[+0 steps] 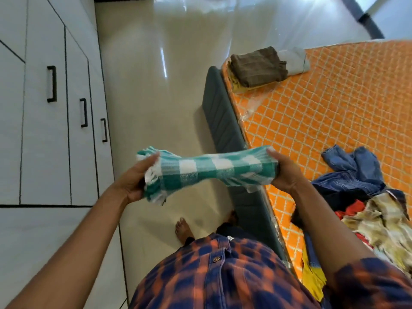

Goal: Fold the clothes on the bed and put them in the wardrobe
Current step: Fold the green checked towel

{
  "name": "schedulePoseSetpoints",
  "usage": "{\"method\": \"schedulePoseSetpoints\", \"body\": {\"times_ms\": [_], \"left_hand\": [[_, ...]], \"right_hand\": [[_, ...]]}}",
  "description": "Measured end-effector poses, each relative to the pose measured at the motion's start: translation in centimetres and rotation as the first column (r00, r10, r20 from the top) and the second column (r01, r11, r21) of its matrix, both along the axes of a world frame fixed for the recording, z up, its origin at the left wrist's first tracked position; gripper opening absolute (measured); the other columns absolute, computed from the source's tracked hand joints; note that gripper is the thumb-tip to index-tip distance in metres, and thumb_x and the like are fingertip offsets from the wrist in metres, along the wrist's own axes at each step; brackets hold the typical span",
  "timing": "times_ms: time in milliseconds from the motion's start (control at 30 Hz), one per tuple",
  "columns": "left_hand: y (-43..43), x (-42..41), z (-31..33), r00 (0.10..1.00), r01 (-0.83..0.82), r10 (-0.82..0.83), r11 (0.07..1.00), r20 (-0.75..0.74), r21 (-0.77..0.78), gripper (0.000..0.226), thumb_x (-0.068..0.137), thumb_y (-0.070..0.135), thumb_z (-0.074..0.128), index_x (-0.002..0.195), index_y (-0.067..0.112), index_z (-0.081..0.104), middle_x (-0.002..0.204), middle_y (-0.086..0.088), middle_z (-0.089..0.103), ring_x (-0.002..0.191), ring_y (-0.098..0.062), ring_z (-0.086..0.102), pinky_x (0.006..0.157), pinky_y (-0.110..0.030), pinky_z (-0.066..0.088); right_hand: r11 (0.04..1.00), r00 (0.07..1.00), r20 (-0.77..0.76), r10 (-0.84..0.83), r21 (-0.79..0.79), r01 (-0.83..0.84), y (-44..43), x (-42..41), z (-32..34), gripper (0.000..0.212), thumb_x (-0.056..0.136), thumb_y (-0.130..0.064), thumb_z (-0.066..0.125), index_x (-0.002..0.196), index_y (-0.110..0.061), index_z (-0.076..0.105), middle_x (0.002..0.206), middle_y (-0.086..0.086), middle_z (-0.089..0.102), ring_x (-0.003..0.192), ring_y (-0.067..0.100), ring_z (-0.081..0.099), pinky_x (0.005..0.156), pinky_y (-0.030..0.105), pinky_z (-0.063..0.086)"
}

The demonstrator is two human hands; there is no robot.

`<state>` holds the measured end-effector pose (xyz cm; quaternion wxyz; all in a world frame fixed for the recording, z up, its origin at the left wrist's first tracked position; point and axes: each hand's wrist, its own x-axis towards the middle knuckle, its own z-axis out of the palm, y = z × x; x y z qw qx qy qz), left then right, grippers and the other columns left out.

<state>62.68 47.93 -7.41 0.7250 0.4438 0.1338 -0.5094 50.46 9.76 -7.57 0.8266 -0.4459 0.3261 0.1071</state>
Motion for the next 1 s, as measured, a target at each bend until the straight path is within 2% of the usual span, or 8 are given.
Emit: {"method": "schedulePoseSetpoints", "body": {"times_ms": [100,200,333,533,700,767,900,1000], "left_hand": [[-3.2,0.6,-2.3,0.992,-0.114,0.101,0.972,0.072,0.206,0.043,0.092,0.028,0.067,0.123,-0.001,0.065,0.137,-0.025,0.059,0.103,-0.027,0.070,0.091,-0.039,0.058],[-6.4,1.3,-2.9,0.950,-0.279,0.201,0.889,0.239,0.362,0.024,0.097,0.022,0.062,0.106,0.000,0.069,0.118,-0.023,0.070,0.087,-0.021,0.074,0.078,-0.033,0.062],[-11.6,2.9,0.2,0.872,-0.349,0.166,0.871,0.461,0.346,0.011,0.092,0.018,0.071,0.094,0.007,0.071,0.099,-0.014,0.076,0.084,-0.022,0.073,0.076,-0.033,0.061],[-22.1,7.6,3.8,0.707,-0.252,-0.150,0.860,0.691,0.444,0.019,0.080,0.005,0.082,0.096,0.004,0.071,0.097,-0.011,0.077,0.083,-0.022,0.075,0.075,-0.033,0.061],[-34.7,12.8,6.7,0.608,-0.223,-0.287,0.834,0.741,0.506,0.015,0.088,0.017,0.077,0.100,0.010,0.070,0.093,-0.002,0.073,0.077,-0.008,0.070,0.067,-0.021,0.058],[-38.7,14.6,8.4,0.567,-0.225,-0.297,0.841,0.768,0.492,0.016,0.089,0.019,0.076,0.102,0.011,0.070,0.094,-0.002,0.073,0.081,-0.010,0.071,0.072,-0.025,0.059],[-46.5,16.2,11.2,0.524,-0.202,-0.257,0.888,0.812,0.412,0.011,0.089,0.019,0.076,0.093,0.014,0.067,0.096,-0.007,0.074,0.075,-0.010,0.074,0.065,-0.027,0.060],[-50.0,16.1,10.7,0.543,-0.197,-0.218,0.906,0.811,0.375,0.023,0.086,0.019,0.079,0.105,0.010,0.070,0.095,-0.002,0.074,0.079,-0.010,0.073,0.068,-0.027,0.060]], "right_hand": [[0.966,1.000,0.030,-0.005,-0.260,0.013,-1.0,-0.9,-0.5,0.015,0.090,-0.012,0.066,0.103,-0.006,0.067,0.092,0.009,0.077,0.080,0.021,0.073,0.072,0.032,0.062],[0.956,0.990,0.089,-0.108,-0.264,0.128,-3.1,-1.9,-0.8,0.040,0.066,-0.020,0.086,0.099,-0.010,0.067,0.097,0.007,0.076,0.089,0.022,0.071,0.076,0.034,0.061],[0.946,0.963,0.198,-0.184,-0.230,0.228,-7.0,-2.8,0.3,0.049,0.052,-0.019,0.098,0.087,-0.013,0.065,0.094,0.007,0.076,0.091,0.028,0.070,0.075,0.039,0.060],[0.855,0.956,0.250,-0.155,-0.451,0.257,-16.7,-1.0,3.2,0.081,0.070,0.008,0.076,0.138,-0.025,0.045,0.085,0.008,0.075,0.084,0.026,0.071,0.077,0.044,0.062],[0.513,0.987,0.139,-0.076,-0.844,0.158,-26.9,2.2,5.3,0.051,0.084,0.012,0.071,0.131,-0.005,0.066,0.136,0.012,0.063,0.125,0.022,0.056,0.107,0.047,0.050],[0.356,0.982,0.169,-0.082,-0.916,0.188,-30.2,3.2,6.7,0.042,0.084,0.002,0.077,0.125,-0.004,0.069,0.131,0.014,0.066,0.124,0.025,0.059,0.104,0.041,0.051],[-0.028,0.971,0.204,-0.126,-0.979,0.202,-36.9,2.6,8.8,0.028,0.081,-0.011,0.077,0.109,-0.004,0.077,0.099,0.019,0.068,0.085,0.029,0.061,0.072,0.036,0.047],[-0.182,0.944,0.283,-0.167,-0.950,0.253,-39.2,0.9,8.8,0.021,0.081,-0.010,0.075,0.102,-0.006,0.079,0.092,0.018,0.058,0.084,0.027,0.052,0.069,0.037,0.042]]}}
